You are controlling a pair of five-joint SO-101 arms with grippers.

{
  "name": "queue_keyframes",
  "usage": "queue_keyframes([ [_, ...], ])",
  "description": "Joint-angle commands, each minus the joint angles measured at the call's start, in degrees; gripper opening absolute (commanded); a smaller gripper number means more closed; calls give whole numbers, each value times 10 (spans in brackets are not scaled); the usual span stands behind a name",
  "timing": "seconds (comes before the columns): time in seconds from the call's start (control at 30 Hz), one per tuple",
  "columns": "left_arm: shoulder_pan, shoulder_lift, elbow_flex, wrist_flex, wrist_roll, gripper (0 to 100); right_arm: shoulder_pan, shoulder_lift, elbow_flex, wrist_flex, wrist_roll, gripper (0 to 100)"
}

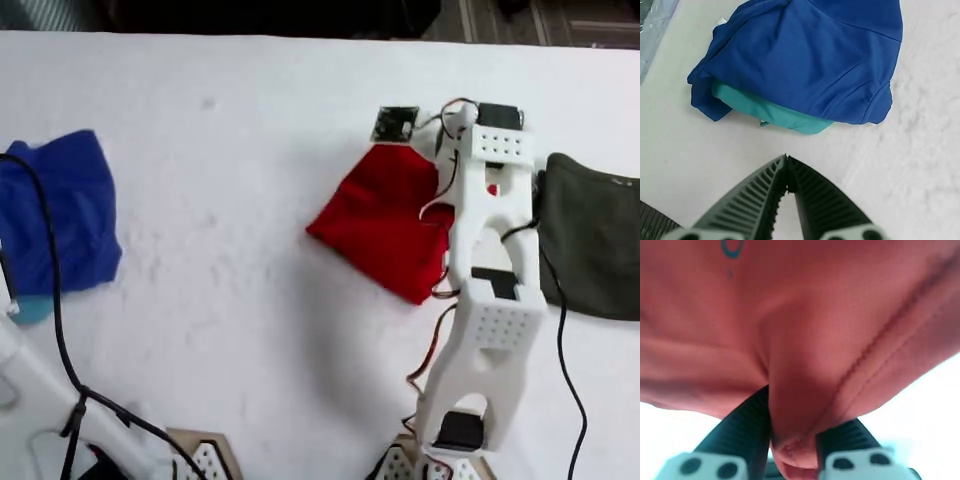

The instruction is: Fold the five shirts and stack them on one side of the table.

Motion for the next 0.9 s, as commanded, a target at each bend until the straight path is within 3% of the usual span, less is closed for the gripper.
queue_keyframes([
  [0.0,0,-12,-18,-10,-4,24,-3,-14,-26,-3,11,49],
  [0.1,0,-12,-17,-11,-4,24,-2,-32,-27,-7,-69,164],
  [0.3,0,-7,-16,-11,-4,24,-20,-66,-90,-15,-393,335],
  [0.7,18,-10,-18,-19,-3,24,-85,-114,-91,131,-815,342],
  [0.87,18,-10,-17,-19,-3,24,-87,-136,-69,132,-895,343],
])
